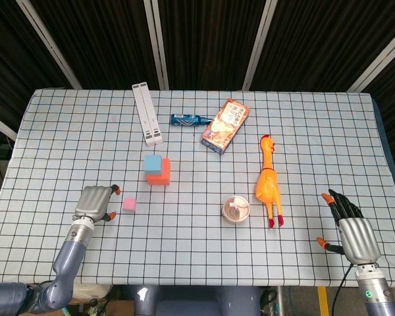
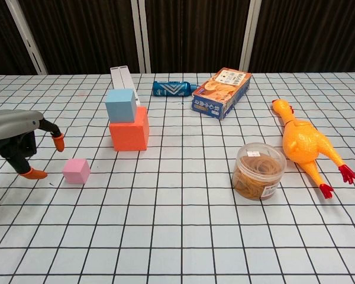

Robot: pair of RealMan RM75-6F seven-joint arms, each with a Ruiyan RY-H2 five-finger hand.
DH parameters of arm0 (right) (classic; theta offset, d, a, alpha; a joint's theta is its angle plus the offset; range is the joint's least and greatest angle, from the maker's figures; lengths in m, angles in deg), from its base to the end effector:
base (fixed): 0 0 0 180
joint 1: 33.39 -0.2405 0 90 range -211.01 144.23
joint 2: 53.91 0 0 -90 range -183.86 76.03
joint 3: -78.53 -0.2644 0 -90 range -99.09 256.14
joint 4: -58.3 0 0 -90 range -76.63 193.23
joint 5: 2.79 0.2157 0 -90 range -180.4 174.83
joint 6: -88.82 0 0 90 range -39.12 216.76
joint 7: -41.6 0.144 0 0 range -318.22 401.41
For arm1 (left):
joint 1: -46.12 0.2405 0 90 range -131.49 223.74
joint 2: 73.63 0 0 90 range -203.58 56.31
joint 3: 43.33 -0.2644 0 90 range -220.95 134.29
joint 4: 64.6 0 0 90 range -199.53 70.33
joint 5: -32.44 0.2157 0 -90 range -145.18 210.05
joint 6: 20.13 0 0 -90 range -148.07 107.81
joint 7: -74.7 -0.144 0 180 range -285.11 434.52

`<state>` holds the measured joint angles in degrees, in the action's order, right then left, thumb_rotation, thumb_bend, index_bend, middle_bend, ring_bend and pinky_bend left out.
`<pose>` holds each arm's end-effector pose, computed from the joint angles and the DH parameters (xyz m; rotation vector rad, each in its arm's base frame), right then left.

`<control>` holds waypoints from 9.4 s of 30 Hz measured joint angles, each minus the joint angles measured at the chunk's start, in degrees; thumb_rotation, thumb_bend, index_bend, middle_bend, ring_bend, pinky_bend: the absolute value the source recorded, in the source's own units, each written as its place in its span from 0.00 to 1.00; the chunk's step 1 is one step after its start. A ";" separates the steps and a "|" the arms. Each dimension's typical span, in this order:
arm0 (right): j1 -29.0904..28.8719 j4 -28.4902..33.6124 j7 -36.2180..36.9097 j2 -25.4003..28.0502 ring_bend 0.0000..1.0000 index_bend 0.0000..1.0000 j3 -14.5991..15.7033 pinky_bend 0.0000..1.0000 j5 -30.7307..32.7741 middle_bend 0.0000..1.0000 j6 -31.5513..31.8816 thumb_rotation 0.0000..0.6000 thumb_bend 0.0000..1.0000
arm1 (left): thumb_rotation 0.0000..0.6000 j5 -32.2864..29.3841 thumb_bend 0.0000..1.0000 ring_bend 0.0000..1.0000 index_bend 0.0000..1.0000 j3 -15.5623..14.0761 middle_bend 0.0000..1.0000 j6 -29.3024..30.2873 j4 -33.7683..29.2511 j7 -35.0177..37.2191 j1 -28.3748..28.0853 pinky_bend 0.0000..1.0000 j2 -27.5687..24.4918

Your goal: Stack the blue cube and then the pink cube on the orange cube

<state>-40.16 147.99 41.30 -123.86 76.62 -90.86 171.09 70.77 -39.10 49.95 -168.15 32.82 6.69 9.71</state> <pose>-0.3129 -0.1886 0.1170 1.4597 -0.9554 0.9463 -0.1927 0.2938 0.0025 -1.6916 -1.0742 -0.5422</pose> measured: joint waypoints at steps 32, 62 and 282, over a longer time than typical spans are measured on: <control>-0.08 -0.19 0.31 0.04 0.10 0.10 0.07 0.20 -0.08 0.07 -0.14 1.00 0.16 | 1.00 -1.42 0.33 0.80 0.39 1.07 1.00 0.75 3.72 -4.50 -2.40 0.80 6.54; -0.16 -0.09 0.49 0.03 0.10 0.10 0.17 0.20 0.12 0.07 -0.56 1.00 0.16 | 1.00 -0.98 0.34 0.80 0.40 1.58 1.00 1.34 3.76 -4.74 -2.02 0.80 6.81; -0.08 1.54 0.00 0.72 0.10 0.10 0.46 0.19 -0.49 0.07 -0.14 1.00 0.16 | 1.00 -12.79 0.32 0.36 0.20 18.87 0.54 10.76 -30.94 -0.57 -3.61 0.39 -23.12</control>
<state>-40.25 149.52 41.30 -123.14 77.08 -91.35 170.95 57.98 -20.23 60.71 -199.10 32.25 3.08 -13.41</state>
